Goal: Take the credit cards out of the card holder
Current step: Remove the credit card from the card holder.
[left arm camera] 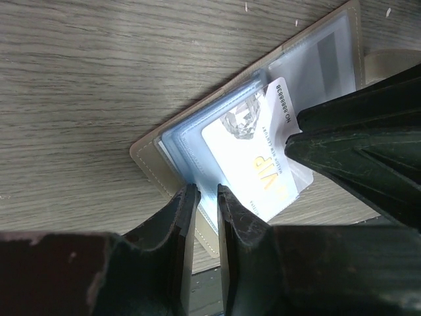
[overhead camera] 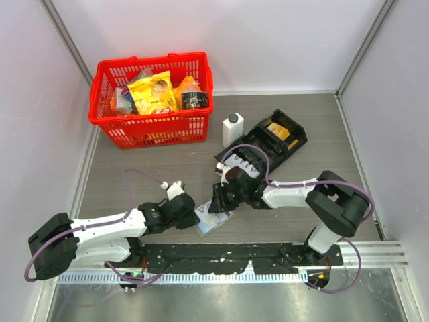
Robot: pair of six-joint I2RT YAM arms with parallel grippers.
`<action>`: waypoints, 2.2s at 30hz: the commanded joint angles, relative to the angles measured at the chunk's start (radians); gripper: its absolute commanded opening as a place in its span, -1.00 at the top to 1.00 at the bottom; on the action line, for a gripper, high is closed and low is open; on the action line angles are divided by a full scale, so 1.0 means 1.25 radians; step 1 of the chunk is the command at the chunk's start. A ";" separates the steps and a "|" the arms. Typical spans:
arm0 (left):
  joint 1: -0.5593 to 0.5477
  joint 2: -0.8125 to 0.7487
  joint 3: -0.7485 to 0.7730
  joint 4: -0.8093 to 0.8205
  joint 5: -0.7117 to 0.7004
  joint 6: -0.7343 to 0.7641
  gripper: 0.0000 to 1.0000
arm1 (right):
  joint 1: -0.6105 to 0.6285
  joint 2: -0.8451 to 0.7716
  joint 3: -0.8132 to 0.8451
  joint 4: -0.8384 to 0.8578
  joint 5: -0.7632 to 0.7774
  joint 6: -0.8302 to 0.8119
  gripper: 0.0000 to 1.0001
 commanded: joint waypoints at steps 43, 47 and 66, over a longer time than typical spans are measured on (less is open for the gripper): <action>-0.002 0.099 0.053 0.015 0.031 0.041 0.60 | -0.034 0.003 -0.034 0.063 -0.053 0.016 0.98; -0.002 0.125 0.058 0.003 0.033 0.046 0.61 | -0.036 -0.006 -0.037 0.056 -0.049 0.013 0.98; -0.002 0.115 0.053 -0.037 0.030 0.045 0.63 | -0.089 -0.115 -0.054 -0.049 0.029 -0.024 0.98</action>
